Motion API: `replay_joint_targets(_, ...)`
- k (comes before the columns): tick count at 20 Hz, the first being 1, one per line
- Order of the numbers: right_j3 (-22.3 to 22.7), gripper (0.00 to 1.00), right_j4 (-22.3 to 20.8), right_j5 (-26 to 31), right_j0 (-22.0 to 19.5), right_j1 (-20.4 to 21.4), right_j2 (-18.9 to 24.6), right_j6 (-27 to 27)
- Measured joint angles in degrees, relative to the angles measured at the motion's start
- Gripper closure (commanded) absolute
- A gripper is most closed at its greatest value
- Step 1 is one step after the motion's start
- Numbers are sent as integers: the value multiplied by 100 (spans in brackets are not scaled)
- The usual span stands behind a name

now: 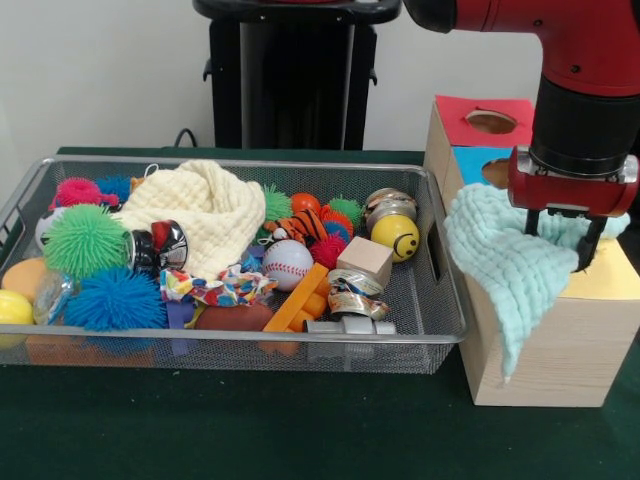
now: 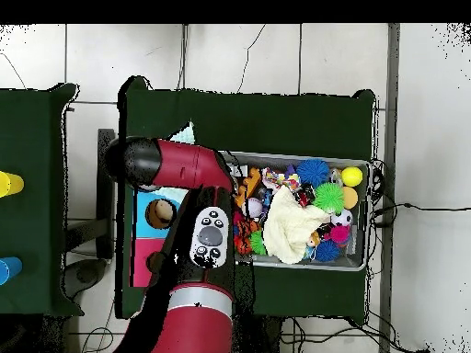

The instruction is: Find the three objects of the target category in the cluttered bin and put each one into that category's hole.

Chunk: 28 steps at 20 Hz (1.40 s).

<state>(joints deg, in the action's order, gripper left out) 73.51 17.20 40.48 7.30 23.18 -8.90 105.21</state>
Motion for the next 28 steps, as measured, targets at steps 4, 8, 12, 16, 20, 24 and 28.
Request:
replay_joint_targets(4,0,0,-4,0,0,0,0,0)
replay_joint_targets(8,0,0,-6,0,0,1,1,0)
replay_joint_targets(12,1,0,-18,4,0,9,1,0)
replay_joint_targets(16,0,0,-32,57,0,47,-2,0)
replay_joint_targets(20,0,0,-46,218,0,116,-18,0)
replay_joint_targets(24,2,0,-55,344,0,178,-26,0)
replay_joint_targets(28,2,0,-59,344,-1,178,-27,0)
